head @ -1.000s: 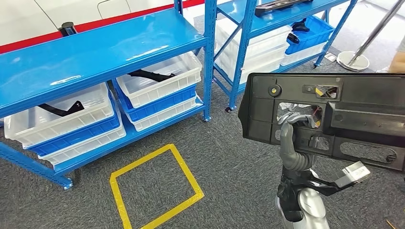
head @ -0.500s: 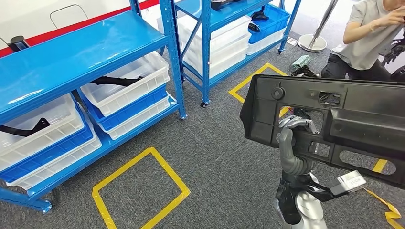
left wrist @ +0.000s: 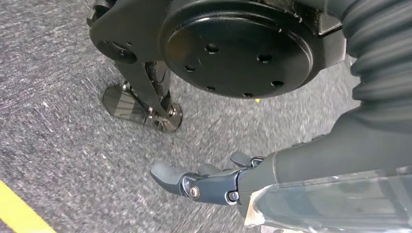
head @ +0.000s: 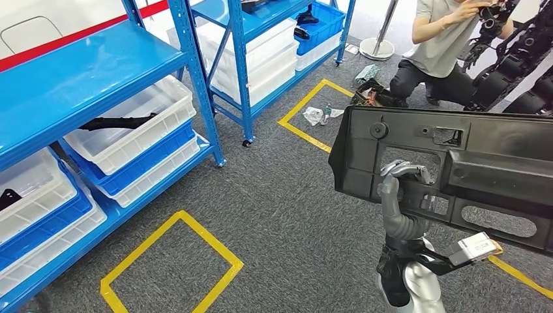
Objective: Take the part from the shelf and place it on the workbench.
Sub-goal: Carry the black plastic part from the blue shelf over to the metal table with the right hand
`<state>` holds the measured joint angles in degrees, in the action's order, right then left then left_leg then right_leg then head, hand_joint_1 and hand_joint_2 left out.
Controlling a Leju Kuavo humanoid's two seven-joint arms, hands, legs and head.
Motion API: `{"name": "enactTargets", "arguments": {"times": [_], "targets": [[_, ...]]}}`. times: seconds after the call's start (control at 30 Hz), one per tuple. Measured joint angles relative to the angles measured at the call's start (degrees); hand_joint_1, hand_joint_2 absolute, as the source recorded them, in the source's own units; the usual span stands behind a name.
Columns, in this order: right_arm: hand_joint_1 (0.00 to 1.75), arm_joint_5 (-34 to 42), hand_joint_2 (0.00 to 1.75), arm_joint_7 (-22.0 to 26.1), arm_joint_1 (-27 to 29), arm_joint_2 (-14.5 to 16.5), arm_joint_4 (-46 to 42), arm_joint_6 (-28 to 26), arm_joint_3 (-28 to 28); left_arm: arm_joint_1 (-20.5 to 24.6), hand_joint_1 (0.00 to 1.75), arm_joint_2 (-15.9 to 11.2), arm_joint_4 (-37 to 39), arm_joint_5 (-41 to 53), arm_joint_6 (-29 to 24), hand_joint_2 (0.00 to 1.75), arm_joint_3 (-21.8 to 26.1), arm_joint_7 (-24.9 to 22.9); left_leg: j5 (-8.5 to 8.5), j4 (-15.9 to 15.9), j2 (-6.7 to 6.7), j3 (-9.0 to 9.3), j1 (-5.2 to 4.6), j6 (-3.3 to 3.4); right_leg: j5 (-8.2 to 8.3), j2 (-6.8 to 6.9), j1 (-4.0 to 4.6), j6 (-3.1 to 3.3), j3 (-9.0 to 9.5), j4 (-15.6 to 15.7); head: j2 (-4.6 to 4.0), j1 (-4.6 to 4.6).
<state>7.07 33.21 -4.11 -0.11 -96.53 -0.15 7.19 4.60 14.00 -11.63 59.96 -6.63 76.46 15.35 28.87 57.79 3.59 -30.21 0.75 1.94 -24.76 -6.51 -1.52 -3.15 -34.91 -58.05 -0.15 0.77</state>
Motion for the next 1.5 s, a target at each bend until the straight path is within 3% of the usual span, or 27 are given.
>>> {"name": "enactTargets", "arguments": {"times": [0.03, 0.1, 0.17, 0.2, 0.23, 0.3, 0.37, 0.4, 0.47, 0.53, 0.63, 0.7, 0.77, 0.83, 0.9, 0.93, 1.0, 1.03, 1.07, 1.13, 1.2, 1.23, 1.3, 1.33, 1.37, 1.43, 1.5], "targets": [[1.75, 0.0, 1.75, 0.0, -0.1, 0.0, 0.0, 0.1, -0.3, -0.1, 0.0, 0.1, 0.0, 0.1, 0.0, 1.75, 0.0, 0.1, -0.24, -0.3, -0.83, 0.04, 0.06, 0.45, -0.64, 1.28, 0.17, -0.02, -0.87, -1.3, 0.0, -0.19], [1.75, -0.1, 1.75, 0.1, -0.2, 0.0, 0.1, 0.1, -0.8, -0.3, 0.0, 0.2, 0.0, 0.2, -0.1, 1.75, 0.0, 0.3, -0.46, -0.5, -2.63, 0.02, -0.01, 0.99, -3.34, 4.53, 0.42, 0.31, -3.98, -7.6, 0.0, -0.59], [1.75, -0.2, 1.75, 0.1, -0.1, 0.0, 0.3, 0.2, -1.2, -0.5, 0.0, 0.2, -0.1, 0.4, 0.0, 1.75, 0.0, 0.4, -0.45, -0.5, -4.43, -0.09, -0.16, 1.09, -5.81, 5.67, 0.36, 0.3, -7.35, -14.8, 0.0, -0.8], [1.75, -0.3, 1.75, 0.1, 0.0, 0.0, 0.3, 0.2, -1.5, -0.5, 0.0, 0.2, -0.1, 0.5, 0.0, 1.75, 0.0, 0.5, -0.43, -0.5, -5.27, -0.1, -0.2, 1.09, -6.04, 5.9, 0.28, 0.02, -7.85, -16.2, 0.0, -0.81], [1.75, -0.4, 1.75, 0.2, 0.1, 0.0, 0.4, 0.2, -1.7, -0.6, 0.0, 0.2, -0.1, 0.5, 0.1, 1.75, 0.0, 0.5, -0.39, -0.5, -6.05, -0.07, -0.2, 1.04, -5.41, 6.19, 0.18, -0.43, -7.11, -15.1, 0.0, -0.84], [1.75, -0.4, 1.75, 0.2, 0.2, 0.0, 0.5, 0.2, -2.1, -0.6, 0.0, 0.2, -0.2, 0.6, 0.1, 1.75, 0.0, 0.6, -0.22, -0.5, -7.39, 0.14, -0.24, 0.77, -2.84, 8.11, 0.07, -1.24, -2.68, -7.1, 0.0, -0.86], [1.75, -0.5, 1.75, 0.3, 0.2, 0.1, 0.5, 0.3, -2.2, -0.6, 0.0, 0.2, -0.2, 0.6, 0.1, 1.75, 0.0, 0.6, 0.1, -0.4, -8.4, 0.4, -0.63, 0.21, -1.1, 10.44, 0.42, -1.0, 0.93, -0.7, 0.0, -0.75], [1.75, -0.5, 1.75, 0.4, 0.2, 0.1, 0.5, 0.3, -2.3, -0.7, 0.0, 0.2, -0.3, 0.6, 0.1, 1.75, 0.0, 0.6, 0.2, -0.5, -8.87, 0.54, -0.85, -0.08, -0.89, 10.95, 0.65, -0.56, 1.48, 0.3, 0.0, -0.68], [1.75, -0.5, 1.75, 0.4, 0.3, 0.1, 0.6, 0.3, -2.5, -0.7, 0.0, 0.2, -0.3, 0.6, 0.1, 1.75, 0.0, 0.6, 0.3, -0.6, -9.86, 0.78, -0.92, -0.66, -0.63, 9.73, 0.78, 0.38, 1.23, 0.2, 0.0, -0.53], [1.75, -0.5, 1.75, 0.5, 0.3, 0.1, 0.6, 0.3, -2.8, -0.8, 0.0, 0.2, -0.3, 0.6, 0.1, 1.75, 0.0, 0.6, 1.52, 0.7, -8.41, 0.34, -0.59, -1.3, -0.32, 8.43, 0.29, 1.24, 1.06, 0.4, 0.0, -0.39], [1.75, -0.6, 1.75, 0.6, 0.3, 0.3, 0.6, 0.4, -3.0, -0.7, 0.0, 0.3, -0.3, 0.6, 0.2, 1.75, 0.0, 0.7, 7.02, 10.5, -4.23, -4.11, -0.25, -1.73, -0.02, 6.59, 0.03, 2.42, 0.89, 0.6, 0.0, -0.07], [1.75, -0.9, 1.75, 0.6, 0.3, 0.6, 0.8, 0.4, -3.0, -0.5, 0.0, 0.4, -0.3, 0.6, 0.3, 1.75, -0.1, 0.8, 8.56, 15.8, -3.67, -6.53, -0.26, -1.74, 0.07, 5.17, 0.22, 2.61, 0.87, 0.5, 0.0, -0.03], [1.75, -1.1, 1.75, 0.7, 0.3, 0.7, 1.0, 0.3, -3.0, -0.4, 0.0, 0.4, -0.3, 0.6, 0.2, 1.75, -0.1, 0.7, 5.68, 12.8, -3.25, -4.93, -0.25, -1.45, 0.18, 3.62, 0.32, 2.61, 0.96, 0.5, 0.0, -0.03], [1.75, -1.2, 1.75, 0.8, 0.3, 0.9, 1.0, 0.2, -3.1, -0.4, 0.0, 0.4, -0.3, 0.6, 0.1, 1.75, -0.1, 0.6, 1.73, 5.1, -1.04, -1.24, -0.19, -0.77, 0.35, 2.15, 0.47, 2.34, 0.94, 0.4, 0.0, -0.05], [1.75, -1.4, 1.75, 0.8, 0.1, 1.1, 1.0, 0.0, -3.0, -0.5, 0.0, 0.4, -0.3, 0.5, 0.1, 1.75, -0.1, 0.6, 0.43, 0.5, 0.87, 0.66, -0.29, -0.29, 0.68, 0.97, 0.5, 1.8, 0.5, 0.3, 0.0, -0.14], [1.75, -1.6, 1.75, 0.8, 0.0, 1.2, 1.0, 0.0, -3.0, -0.5, 0.0, 0.4, -0.3, 0.4, 0.1, 1.75, -0.1, 0.6, 0.55, -0.1, 0.93, 0.73, -0.45, -0.1, 0.93, 0.41, 0.39, 1.4, 0.19, 0.4, 0.0, -0.16], [1.75, -1.9, 1.75, 0.8, 0.0, 1.3, 1.0, -0.2, -3.0, -0.4, 0.0, 0.4, -0.3, 0.3, 0.1, 1.75, -0.1, 0.6, -0.05, -0.9, -0.36, 0.87, -0.64, 0.39, 1.4, -0.07, 0.15, 0.62, -0.42, 0.6, 0.0, -0.16], [1.75, -2.1, 1.75, 0.8, -0.1, 1.3, 1.0, -0.4, -3.0, -0.4, 0.0, 0.4, -0.3, 0.2, 0.1, 1.75, 0.0, 0.6, -0.47, -1.4, -1.07, 1.07, -0.56, 0.71, 1.11, 0.86, 0.25, 0.46, -1.0, -0.1, 0.0, -0.26], [1.75, -2.2, 1.75, 0.8, -0.2, 1.3, 1.0, -0.5, -3.0, -0.5, 0.0, 0.5, -0.3, 0.2, 0.1, 1.75, 0.0, 0.6, -0.85, -1.9, -1.87, 1.25, -0.42, 0.93, 0.26, 2.24, 0.45, 0.46, -2.03, -1.9, 0.0, -0.44], [1.75, -2.3, 1.75, 0.8, -0.3, 1.3, 1.0, -0.7, -3.0, -0.5, 0.0, 0.5, -0.3, 0.2, 0.1, 1.75, 0.0, 0.6, -1.08, -2.3, -3.54, 1.36, -0.32, 1.14, -2.76, 5.05, 0.56, 0.63, -5.43, -8.7, 0.0, -0.7], [1.75, -2.3, 1.75, 0.8, -0.2, 1.3, 1.1, -0.8, -3.0, -0.6, 0.0, 0.5, -0.3, 0.1, 0.1, 1.75, 0.0, 0.6, -0.98, -2.3, -5.27, 1.33, -0.3, 1.02, -4.7, 5.78, 0.16, 0.16, -8.17, -14.7, 0.0, -0.74], [1.75, -2.3, 1.75, 0.8, -0.2, 1.3, 1.1, -0.8, -3.0, -0.6, 0.0, 0.4, -0.3, 0.1, 0.1, 1.75, 0.0, 0.6, -0.87, -2.3, -6.06, 1.38, -0.23, 0.86, -4.51, 6.04, -0.13, -0.4, -8.07, -14.9, 0.0, -0.76], [1.75, -2.3, 1.75, 0.8, -0.1, 1.2, 1.1, -0.8, -3.0, -0.6, 0.0, 0.5, -0.3, 0.1, 0.1, 1.75, 0.0, 0.6, -0.46, -2.1, -7.41, 1.69, 0.03, 0.24, -2.04, 7.38, -0.74, -1.91, -4.2, -8.2, 0.0, -0.75], [1.75, -2.3, 1.75, 0.8, -0.1, 1.2, 1.1, -0.8, -3.0, -0.5, 0.0, 0.4, -0.4, 0.1, 0.1, 1.75, 0.0, 0.6, -0.16, -2.0, -7.93, 1.84, -0.05, -0.22, -0.93, 8.61, -0.85, -2.38, -1.94, -4.4, 0.0, -0.8], [1.75, -2.3, 1.75, 0.8, -0.2, 1.3, 1.2, -0.8, -3.0, -0.5, 0.0, 0.3, -0.4, 0.1, 0.1, 1.75, 0.0, 0.6, 0.18, -1.8, -8.37, 1.98, -0.14, -0.7, -0.18, 9.51, -0.86, -2.4, -0.28, -1.6, 0.0, -0.81], [1.75, -2.3, 1.75, 0.8, -0.2, 1.3, 1.2, -0.8, -3.1, -0.5, 0.0, 0.2, -0.4, 0.1, 0.1, 1.75, 0.0, 0.6, 0.57, -1.7, -9.12, 2.27, -0.47, -1.44, -0.09, 9.98, -0.57, -1.26, 0.46, -0.2, 0.0, -0.67], [1.75, -2.3, 1.75, 0.8, -0.1, 1.3, 1.2, -0.9, -3.1, -0.5, 0.0, 0.3, -0.4, 0.1, 0.1, 1.75, 0.0, 0.5, 0.85, -1.8, -9.71, 2.57, -0.2, -1.91, -0.09, 8.72, -0.48, 0.07, 0.17, -0.3, 0.0, -0.43]]}}
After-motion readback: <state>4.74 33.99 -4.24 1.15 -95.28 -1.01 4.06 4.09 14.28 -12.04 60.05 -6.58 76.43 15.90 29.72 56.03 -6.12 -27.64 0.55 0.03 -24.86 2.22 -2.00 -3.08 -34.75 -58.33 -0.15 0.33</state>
